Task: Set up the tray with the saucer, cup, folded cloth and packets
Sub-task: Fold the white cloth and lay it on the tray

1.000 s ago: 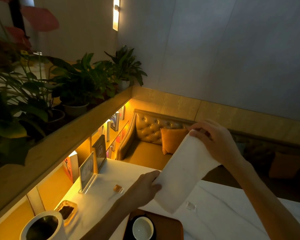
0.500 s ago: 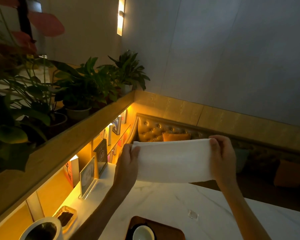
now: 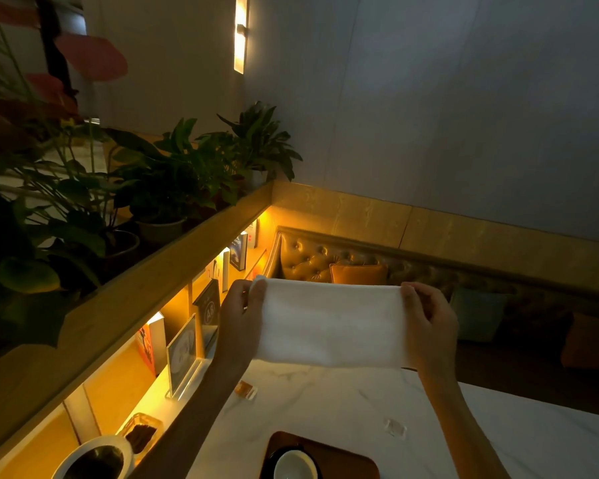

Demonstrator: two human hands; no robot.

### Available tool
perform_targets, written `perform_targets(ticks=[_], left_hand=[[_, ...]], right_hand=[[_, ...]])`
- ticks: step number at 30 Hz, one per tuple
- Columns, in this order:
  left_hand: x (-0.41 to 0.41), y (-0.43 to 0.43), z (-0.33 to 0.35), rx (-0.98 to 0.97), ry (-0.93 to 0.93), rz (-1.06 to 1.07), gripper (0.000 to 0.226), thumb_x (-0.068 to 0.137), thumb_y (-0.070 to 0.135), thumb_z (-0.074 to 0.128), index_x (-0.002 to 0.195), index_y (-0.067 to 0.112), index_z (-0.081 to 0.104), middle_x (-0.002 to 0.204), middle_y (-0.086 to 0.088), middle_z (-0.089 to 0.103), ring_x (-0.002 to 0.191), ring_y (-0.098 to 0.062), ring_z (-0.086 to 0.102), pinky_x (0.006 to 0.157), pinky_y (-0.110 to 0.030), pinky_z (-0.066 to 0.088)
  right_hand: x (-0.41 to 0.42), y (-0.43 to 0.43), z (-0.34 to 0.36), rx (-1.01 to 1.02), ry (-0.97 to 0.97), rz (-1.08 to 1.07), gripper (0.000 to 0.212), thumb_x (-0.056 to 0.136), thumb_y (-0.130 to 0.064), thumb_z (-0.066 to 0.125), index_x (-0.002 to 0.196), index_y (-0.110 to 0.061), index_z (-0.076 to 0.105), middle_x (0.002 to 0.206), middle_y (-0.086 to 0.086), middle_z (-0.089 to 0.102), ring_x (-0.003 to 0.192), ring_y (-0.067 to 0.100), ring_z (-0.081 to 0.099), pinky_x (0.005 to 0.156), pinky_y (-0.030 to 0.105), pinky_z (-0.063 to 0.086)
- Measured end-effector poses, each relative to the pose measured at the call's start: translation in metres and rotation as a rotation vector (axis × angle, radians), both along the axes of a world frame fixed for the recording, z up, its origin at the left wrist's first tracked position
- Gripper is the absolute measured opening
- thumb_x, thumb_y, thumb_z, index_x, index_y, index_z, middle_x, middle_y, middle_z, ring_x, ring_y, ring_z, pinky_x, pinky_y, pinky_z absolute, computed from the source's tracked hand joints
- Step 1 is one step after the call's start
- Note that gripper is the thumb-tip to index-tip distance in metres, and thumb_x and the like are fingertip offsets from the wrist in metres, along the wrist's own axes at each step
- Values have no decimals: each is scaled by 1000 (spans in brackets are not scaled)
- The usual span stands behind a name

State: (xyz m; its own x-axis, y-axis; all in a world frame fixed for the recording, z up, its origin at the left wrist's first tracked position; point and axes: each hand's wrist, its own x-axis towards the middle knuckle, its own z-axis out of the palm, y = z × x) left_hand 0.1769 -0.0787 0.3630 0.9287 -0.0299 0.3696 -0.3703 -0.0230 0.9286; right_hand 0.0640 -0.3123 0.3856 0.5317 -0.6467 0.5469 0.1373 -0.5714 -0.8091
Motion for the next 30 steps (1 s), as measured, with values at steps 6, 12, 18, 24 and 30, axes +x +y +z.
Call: perform_targets(ticks=[6,12,18,24,30], left_hand=[[-3,-9,-14,166,52,-99,21,98,31,48,102,12,56,97,-6,61,87,-18,62,73,-33,51],[-28,-36,-16,259,-6,-142,13,95,43,49,95,30,50,86,14,57,79,-3,61,59,-16,46],[-45,-49,-13,300,-139,-77,30,93,41,52,112,21,63,95,15,59,75,11,52,60,-3,40],[-55,-43,-21,395,-249,-96,26,98,27,51,119,17,63,106,1,61,83,0,57,72,-13,50],[-49,-26,-18,117,94,-589,40,83,27,44,116,20,65,109,-4,60,98,-15,63,82,-27,57]], right_hand=[[4,19,-13,140,156,114,29,91,-33,60,117,-20,60,100,0,69,91,19,68,75,43,60],[12,71,-22,136,185,223,24,90,-33,60,115,-32,60,106,-1,69,90,12,69,74,39,62],[11,104,-23,151,79,221,20,91,-28,61,94,-48,62,90,-17,71,88,8,69,77,33,60],[6,107,-32,222,118,277,32,92,-22,60,124,-19,62,113,3,71,103,16,68,88,46,58],[0,94,-26,157,187,383,39,89,-17,63,127,-13,59,118,8,68,107,20,66,90,50,56]])
